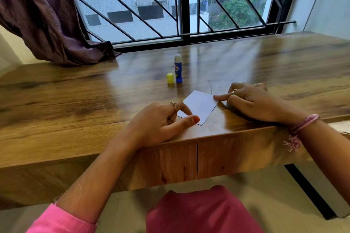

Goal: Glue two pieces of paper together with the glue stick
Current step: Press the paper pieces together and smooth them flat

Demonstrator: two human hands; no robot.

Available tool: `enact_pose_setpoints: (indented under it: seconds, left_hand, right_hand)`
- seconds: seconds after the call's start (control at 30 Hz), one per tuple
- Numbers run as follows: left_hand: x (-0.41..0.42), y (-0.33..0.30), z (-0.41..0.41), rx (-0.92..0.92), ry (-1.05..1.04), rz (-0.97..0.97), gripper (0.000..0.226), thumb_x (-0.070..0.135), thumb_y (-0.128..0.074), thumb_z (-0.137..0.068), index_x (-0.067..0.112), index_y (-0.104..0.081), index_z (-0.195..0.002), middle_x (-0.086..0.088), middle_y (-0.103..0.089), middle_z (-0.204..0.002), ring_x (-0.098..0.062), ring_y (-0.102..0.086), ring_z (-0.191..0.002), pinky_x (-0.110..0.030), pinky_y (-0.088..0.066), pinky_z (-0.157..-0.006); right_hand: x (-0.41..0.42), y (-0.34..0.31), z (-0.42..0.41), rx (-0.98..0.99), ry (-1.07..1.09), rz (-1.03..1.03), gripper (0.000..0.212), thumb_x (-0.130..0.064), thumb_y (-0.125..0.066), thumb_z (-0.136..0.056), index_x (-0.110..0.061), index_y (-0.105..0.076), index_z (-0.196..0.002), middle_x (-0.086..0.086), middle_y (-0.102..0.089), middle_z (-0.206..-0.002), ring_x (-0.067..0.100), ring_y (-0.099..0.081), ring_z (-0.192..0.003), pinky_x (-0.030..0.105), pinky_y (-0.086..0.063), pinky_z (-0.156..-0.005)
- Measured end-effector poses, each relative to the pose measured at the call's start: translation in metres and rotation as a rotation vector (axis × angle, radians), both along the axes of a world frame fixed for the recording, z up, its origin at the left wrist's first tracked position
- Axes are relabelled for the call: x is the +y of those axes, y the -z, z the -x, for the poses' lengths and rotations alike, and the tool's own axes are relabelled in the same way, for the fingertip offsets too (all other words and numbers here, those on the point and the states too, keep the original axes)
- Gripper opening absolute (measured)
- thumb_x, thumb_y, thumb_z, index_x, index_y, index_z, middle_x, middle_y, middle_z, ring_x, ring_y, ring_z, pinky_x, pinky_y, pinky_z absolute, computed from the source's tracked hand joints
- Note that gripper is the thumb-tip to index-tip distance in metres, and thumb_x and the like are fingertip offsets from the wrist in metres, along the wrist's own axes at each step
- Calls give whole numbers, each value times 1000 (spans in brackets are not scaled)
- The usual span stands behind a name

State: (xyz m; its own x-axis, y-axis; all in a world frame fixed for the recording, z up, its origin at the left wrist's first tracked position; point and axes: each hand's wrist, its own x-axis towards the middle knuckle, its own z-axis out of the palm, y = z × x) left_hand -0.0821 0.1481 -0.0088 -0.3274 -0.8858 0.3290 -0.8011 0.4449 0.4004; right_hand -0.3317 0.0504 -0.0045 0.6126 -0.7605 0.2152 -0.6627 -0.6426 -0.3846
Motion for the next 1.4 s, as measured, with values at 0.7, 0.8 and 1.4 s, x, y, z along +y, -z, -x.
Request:
enact_pose_setpoints:
  seconds: [0.7,0.8,1.4]
  left_hand:
    - [-25,-3,-17,-129,-293,-98,40,64,-51,-84,45,-60,-118,13,-45,-58,-1,-42,-53,-24,-27,-48]
    - [-32,-9,-22,-126,-251,-192,37,60,-51,-86,49,-58,-120,14,-54,-73,-2,-48,-67,-24,-35,-59]
    - [10,-2,14,-208,19,157,51,60,-34,-90,31,-61,-122,16,-33,-43,3,-41,-39,-8,-23,-47]
  right_hand:
    - [19,-14,18,-132,-165,-234,45,-31,-33,-86,-29,-67,-116,-15,-56,-86,7,-56,-83,29,-41,-83]
    - [17,-11,15,-123,-193,-320,36,-27,-40,-91,-32,-65,-117,-9,-58,-87,9,-57,-86,22,-42,-81]
    - [22,-6,1,57,-333,-162,46,-42,-22,-91,-48,-52,-126,-23,-44,-84,-8,-44,-91,9,-24,-82]
